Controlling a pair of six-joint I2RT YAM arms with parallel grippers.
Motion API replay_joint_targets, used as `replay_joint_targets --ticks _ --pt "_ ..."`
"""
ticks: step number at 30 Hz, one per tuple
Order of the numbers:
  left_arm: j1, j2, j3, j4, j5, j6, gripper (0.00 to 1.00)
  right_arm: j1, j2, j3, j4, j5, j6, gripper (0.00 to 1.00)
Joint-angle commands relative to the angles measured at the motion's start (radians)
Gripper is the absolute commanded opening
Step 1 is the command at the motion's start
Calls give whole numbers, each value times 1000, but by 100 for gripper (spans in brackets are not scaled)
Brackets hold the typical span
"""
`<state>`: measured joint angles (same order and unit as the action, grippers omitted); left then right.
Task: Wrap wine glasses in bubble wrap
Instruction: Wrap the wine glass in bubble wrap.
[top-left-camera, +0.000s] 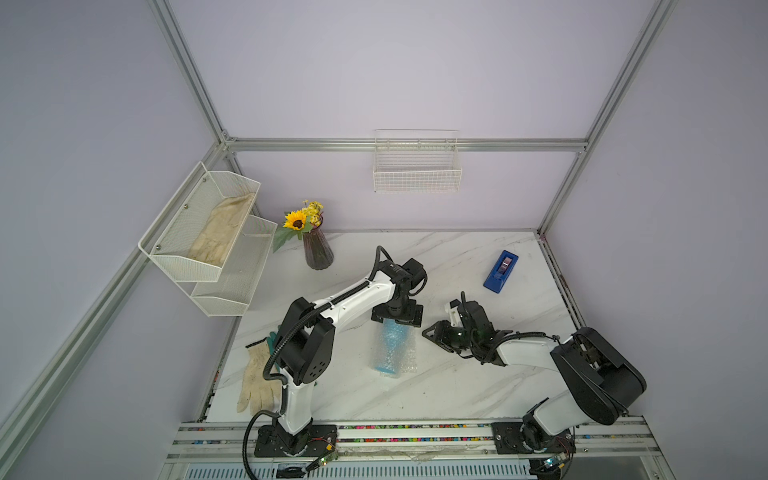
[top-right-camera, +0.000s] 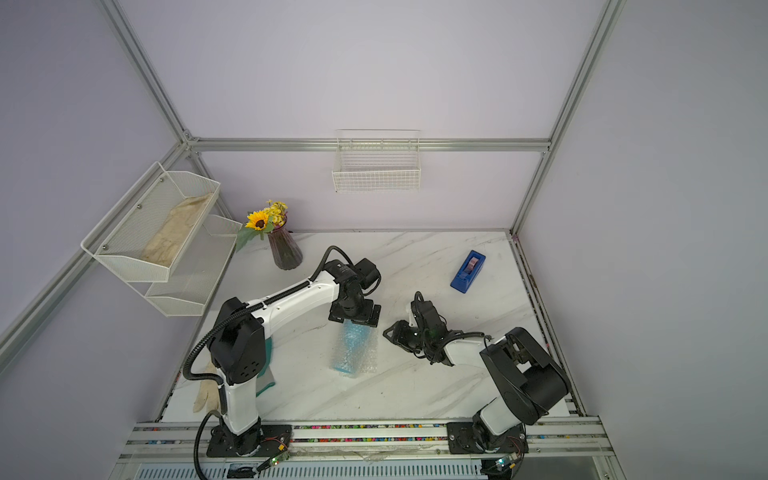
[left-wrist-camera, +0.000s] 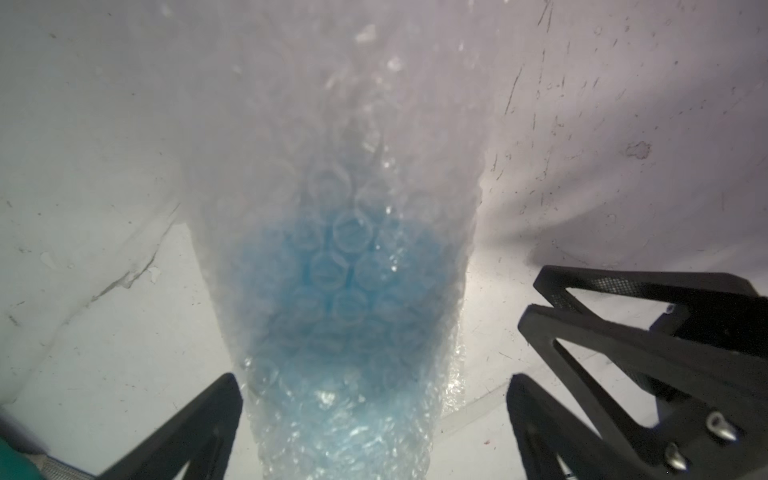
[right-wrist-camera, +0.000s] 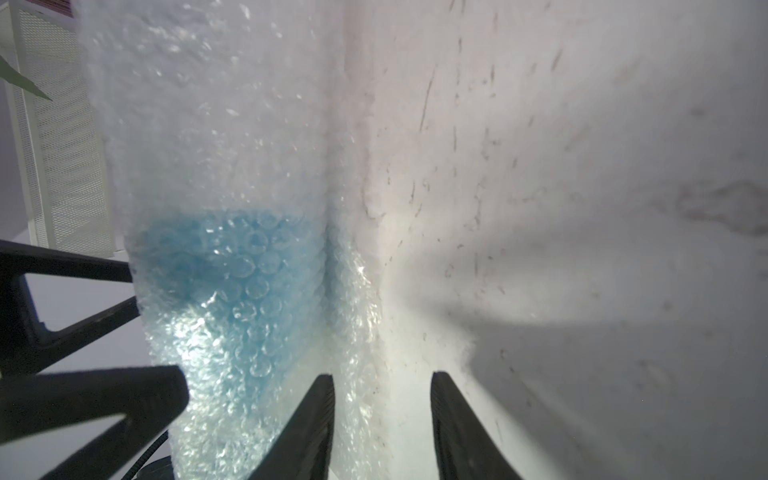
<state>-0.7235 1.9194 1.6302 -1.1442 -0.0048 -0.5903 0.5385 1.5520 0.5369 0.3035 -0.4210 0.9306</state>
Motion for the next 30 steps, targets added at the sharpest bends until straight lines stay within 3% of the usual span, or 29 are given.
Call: replay_joint_targets --ticks 1,5,14,30 --pt "27 -79 -63 37 -28 31 100 -6 30 30 60 -17 12 42" --pt "48 -163 -140 107 -28 71 100 -5 57 48 66 -20 9 42" --pt "87 -269 -384 413 137 184 100 -6 120 111 55 -2 -9 41" --pt "98 -148 -377 417 145 139 100 -9 197 173 51 -4 -19 37"
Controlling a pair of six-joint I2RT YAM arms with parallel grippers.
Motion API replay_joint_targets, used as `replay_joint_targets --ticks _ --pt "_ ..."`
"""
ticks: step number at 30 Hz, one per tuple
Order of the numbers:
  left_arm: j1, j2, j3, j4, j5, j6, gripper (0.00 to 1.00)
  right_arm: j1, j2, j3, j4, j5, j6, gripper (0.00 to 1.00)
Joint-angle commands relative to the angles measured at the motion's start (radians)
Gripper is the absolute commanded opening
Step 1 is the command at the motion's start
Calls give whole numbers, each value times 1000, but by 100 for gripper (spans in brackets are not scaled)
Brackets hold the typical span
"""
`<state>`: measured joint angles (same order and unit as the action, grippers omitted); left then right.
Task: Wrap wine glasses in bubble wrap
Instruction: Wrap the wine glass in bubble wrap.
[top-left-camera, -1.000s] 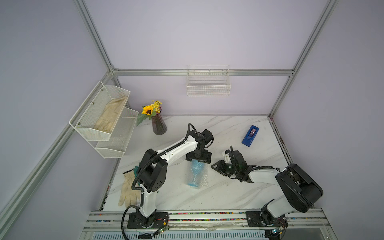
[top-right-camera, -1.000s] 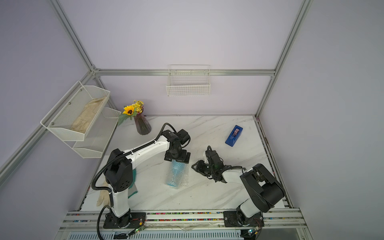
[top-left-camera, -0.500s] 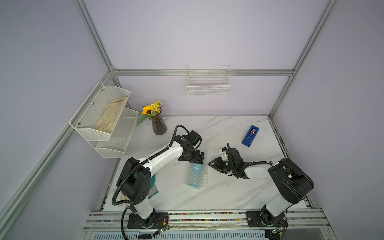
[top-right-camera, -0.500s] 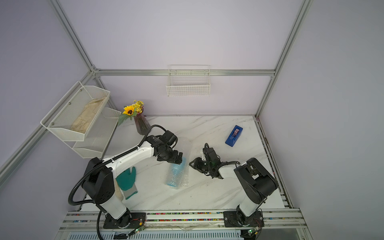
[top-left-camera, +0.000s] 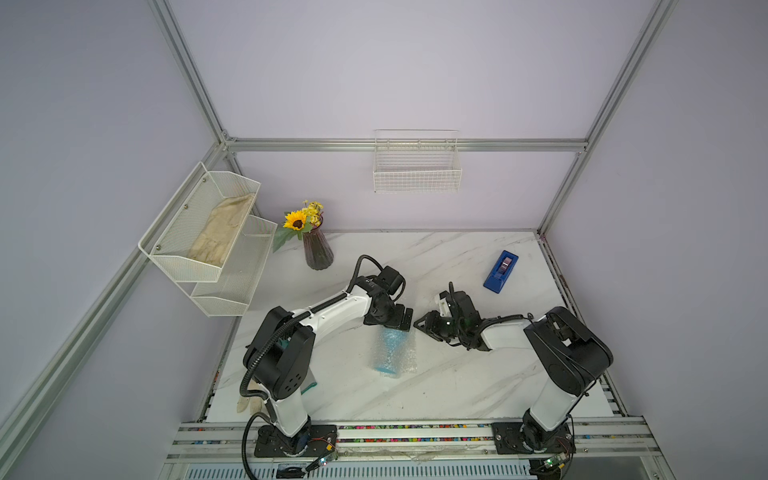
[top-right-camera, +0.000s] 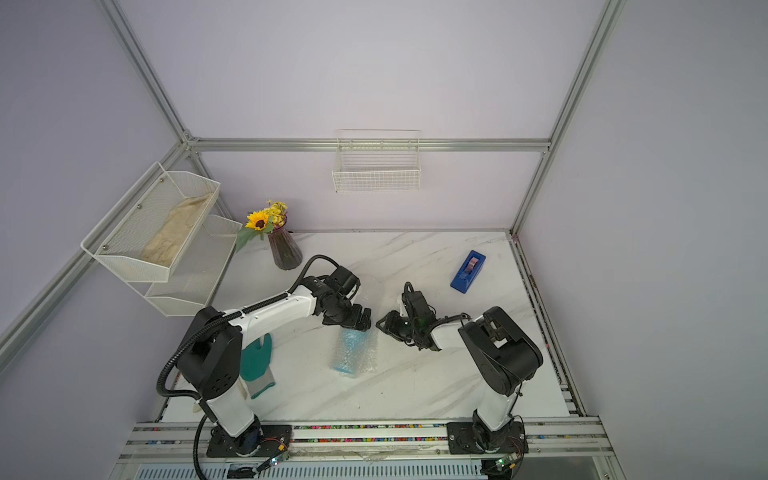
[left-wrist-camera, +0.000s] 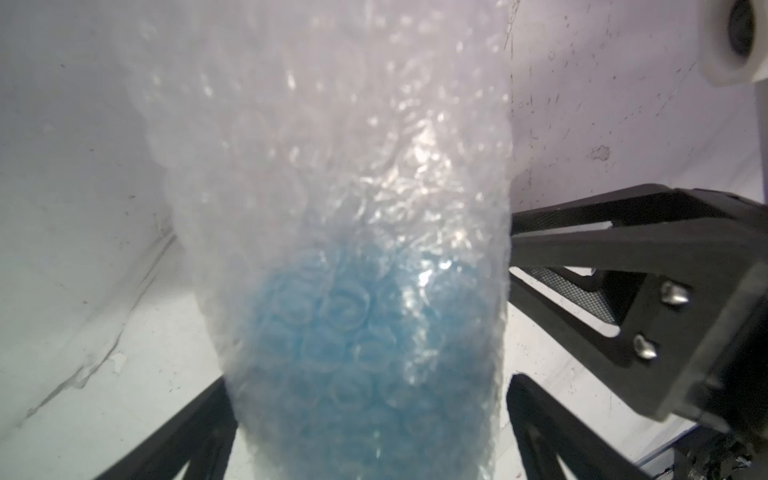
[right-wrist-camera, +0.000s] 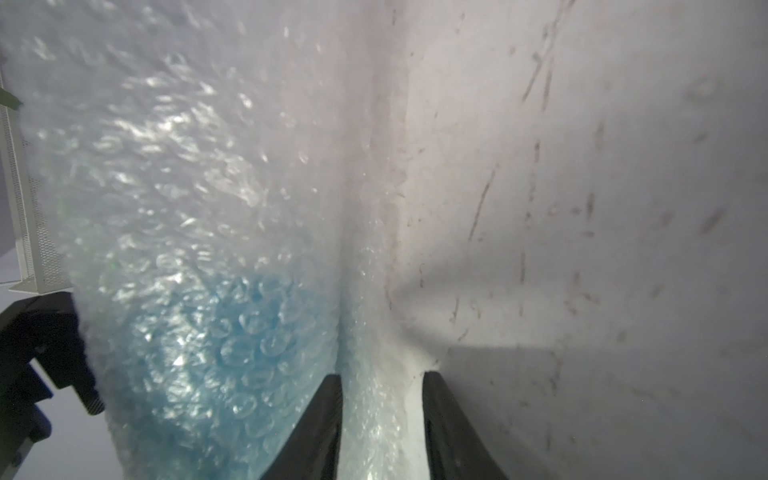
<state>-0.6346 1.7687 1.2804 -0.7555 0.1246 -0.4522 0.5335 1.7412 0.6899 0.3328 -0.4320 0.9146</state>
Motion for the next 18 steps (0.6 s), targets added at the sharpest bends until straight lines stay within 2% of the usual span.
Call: replay_joint_targets --ticks 1,5,13,16,18 --pt "9 8 -31 29 4 -3 100 -6 8 20 20 6 -2 37" --pt "15 30 -43 37 1 -11 98 -12 5 17 20 3 -3 37" --pt "53 29 -99 103 68 -18 80 -35 -3 17 17 -6 -4 36" --pt "70 10 -132 155 139 -8 77 -36 10 28 15 -11 -6 36" --pt "94 -11 -180 232 227 -14 75 -38 21 37 15 -20 -7 36"
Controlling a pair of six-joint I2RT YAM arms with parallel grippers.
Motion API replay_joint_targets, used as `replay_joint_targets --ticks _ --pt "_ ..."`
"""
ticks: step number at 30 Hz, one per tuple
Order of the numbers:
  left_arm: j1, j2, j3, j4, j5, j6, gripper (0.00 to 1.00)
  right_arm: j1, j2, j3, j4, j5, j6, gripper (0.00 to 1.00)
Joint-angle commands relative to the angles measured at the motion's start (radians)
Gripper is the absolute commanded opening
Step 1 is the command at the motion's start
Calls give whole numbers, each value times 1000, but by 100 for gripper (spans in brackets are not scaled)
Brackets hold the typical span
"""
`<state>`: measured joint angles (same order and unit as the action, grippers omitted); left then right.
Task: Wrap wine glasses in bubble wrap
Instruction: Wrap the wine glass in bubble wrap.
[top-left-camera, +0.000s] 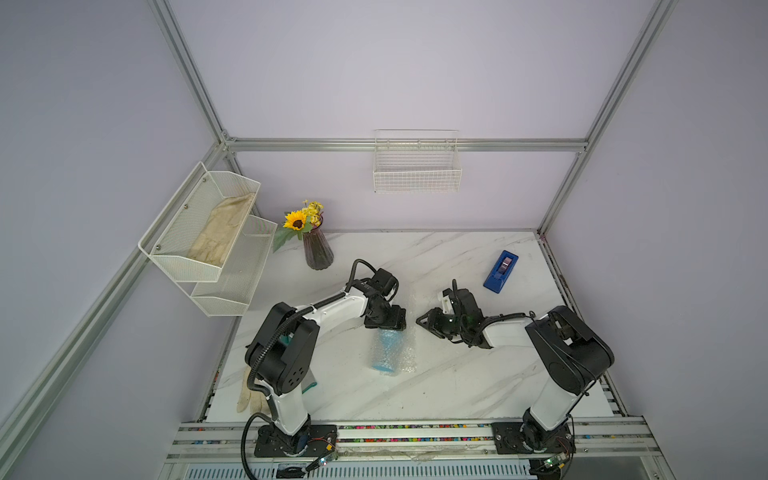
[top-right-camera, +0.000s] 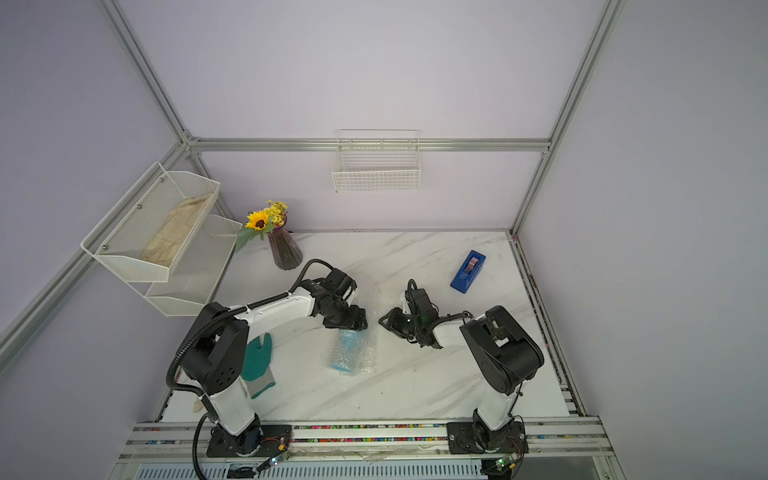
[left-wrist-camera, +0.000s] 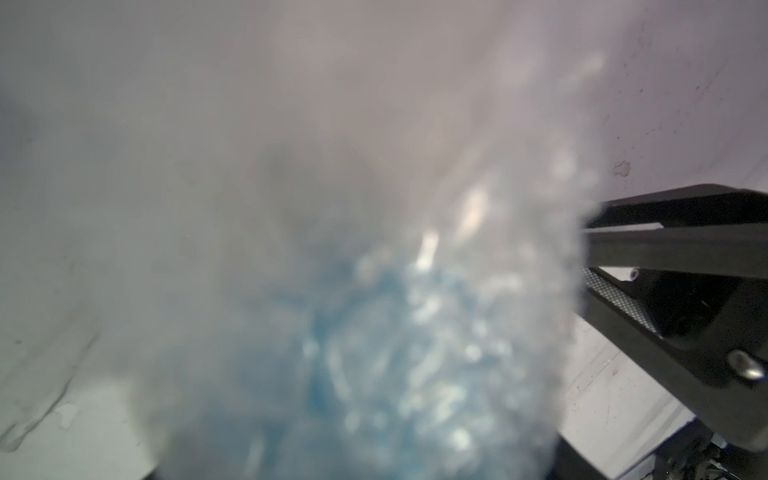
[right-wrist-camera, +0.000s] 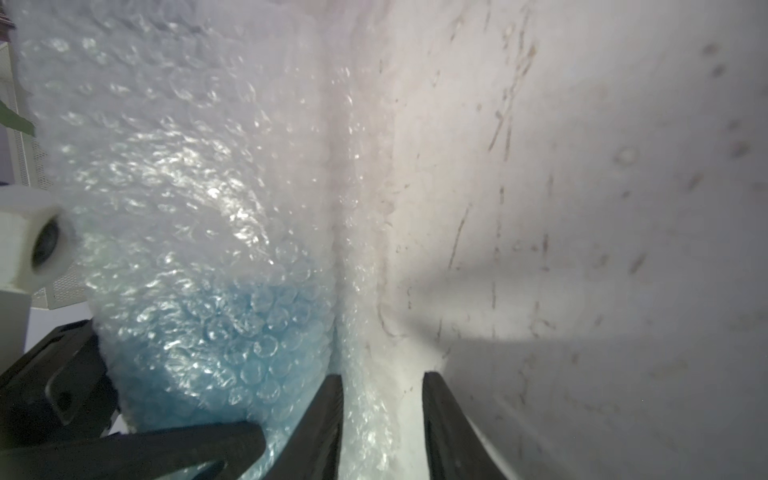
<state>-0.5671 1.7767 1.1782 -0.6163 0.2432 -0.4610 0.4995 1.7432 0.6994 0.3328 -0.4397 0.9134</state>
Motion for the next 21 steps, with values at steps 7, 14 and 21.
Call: replay_joint_targets --ticks 7,14,21 --pt "87 -56 -225 312 321 -48 73 -38 15 22 8 -20 -11 36" --pt "111 -60 -297 447 407 -92 70 -48 61 56 -15 -43 -24 37" --pt "167 -63 -370 584 481 -160 68 -49 94 80 -25 -69 -24 38"
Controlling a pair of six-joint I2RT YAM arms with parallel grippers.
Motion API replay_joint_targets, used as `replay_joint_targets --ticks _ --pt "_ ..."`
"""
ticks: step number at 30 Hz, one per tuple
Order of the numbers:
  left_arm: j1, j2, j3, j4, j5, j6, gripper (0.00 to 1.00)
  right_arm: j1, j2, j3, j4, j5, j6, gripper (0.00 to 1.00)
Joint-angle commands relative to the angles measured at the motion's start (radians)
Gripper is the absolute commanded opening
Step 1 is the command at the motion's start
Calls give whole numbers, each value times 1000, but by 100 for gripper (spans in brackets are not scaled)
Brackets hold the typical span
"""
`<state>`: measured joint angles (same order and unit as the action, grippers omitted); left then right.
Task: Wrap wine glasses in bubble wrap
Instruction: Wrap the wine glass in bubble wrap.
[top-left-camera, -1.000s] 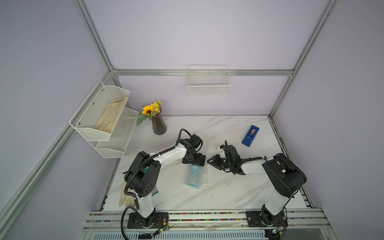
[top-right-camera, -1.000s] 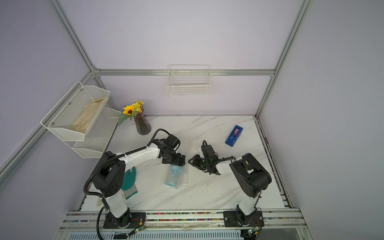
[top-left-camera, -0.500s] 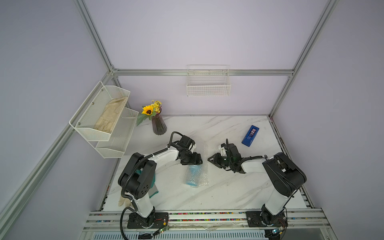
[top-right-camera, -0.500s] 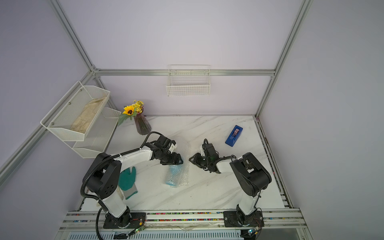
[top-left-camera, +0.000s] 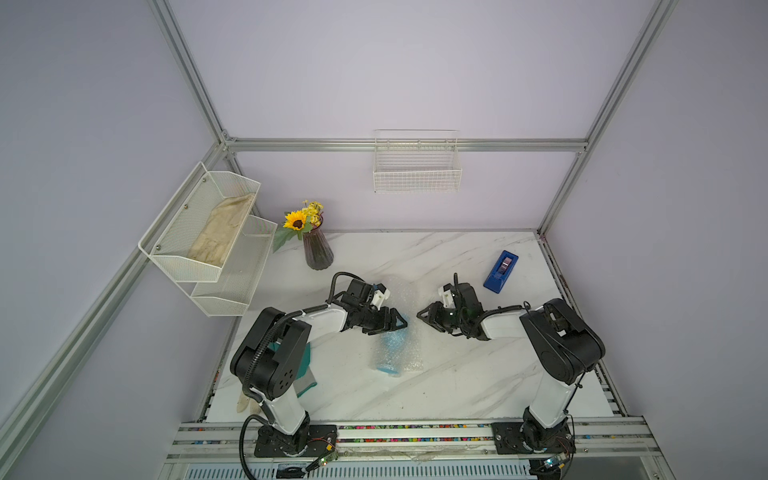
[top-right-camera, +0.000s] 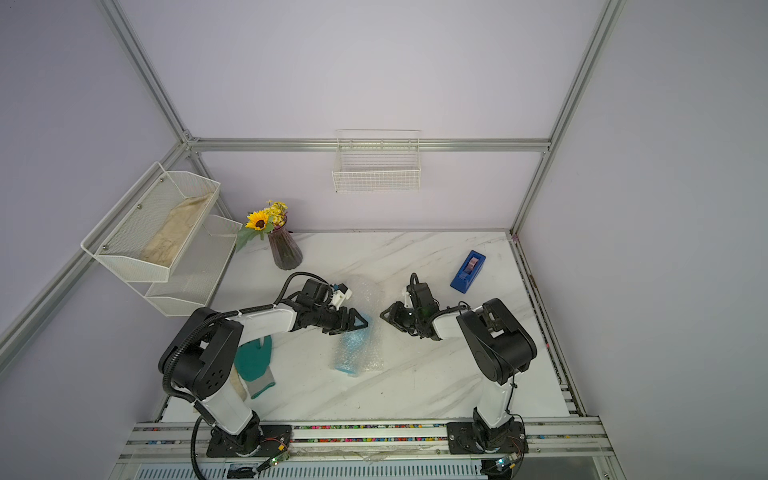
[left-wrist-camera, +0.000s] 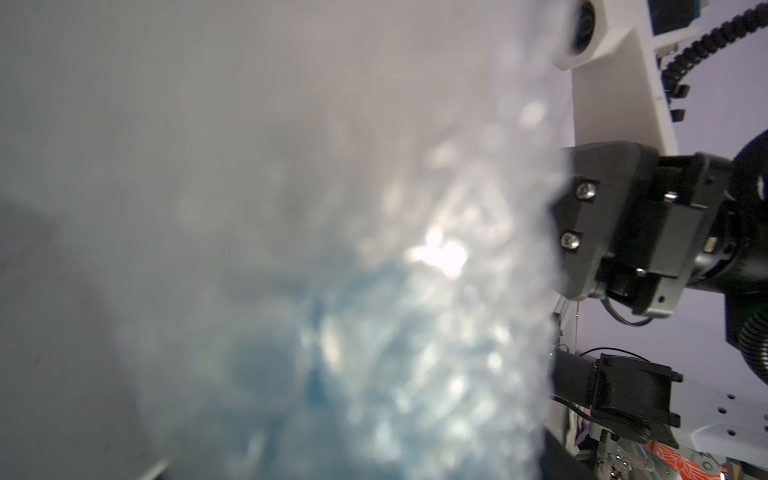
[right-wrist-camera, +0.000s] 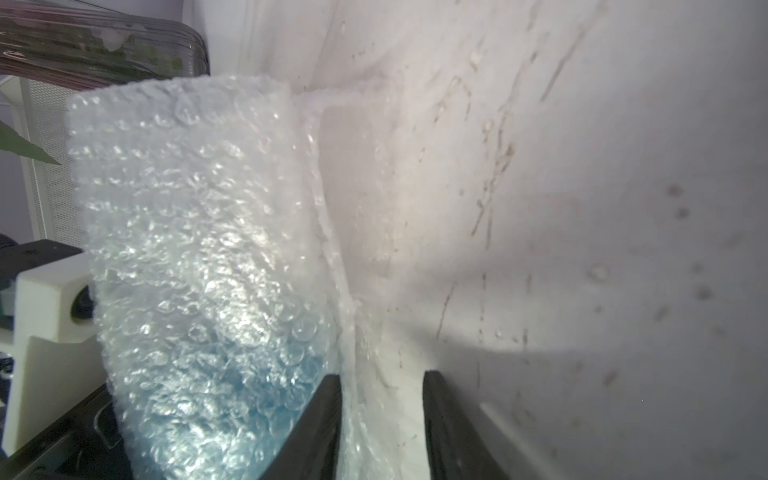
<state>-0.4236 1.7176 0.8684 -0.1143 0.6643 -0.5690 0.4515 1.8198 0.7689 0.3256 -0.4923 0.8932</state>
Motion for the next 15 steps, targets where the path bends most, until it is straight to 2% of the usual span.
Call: replay_joint_targets --ticks 1,5,8,15 --pt "31 -4 -65 83 61 -55 68 0 20 10 -14 -22 -1 38" --pt "56 -18 -97 114 86 -72 67 0 27 4 6 -41 13 40" --pt "68 -46 -92 37 55 -43 67 0 16 1 4 -34 14 40" --pt "106 -104 -122 19 82 -32 67 11 58 28 7 -47 29 41"
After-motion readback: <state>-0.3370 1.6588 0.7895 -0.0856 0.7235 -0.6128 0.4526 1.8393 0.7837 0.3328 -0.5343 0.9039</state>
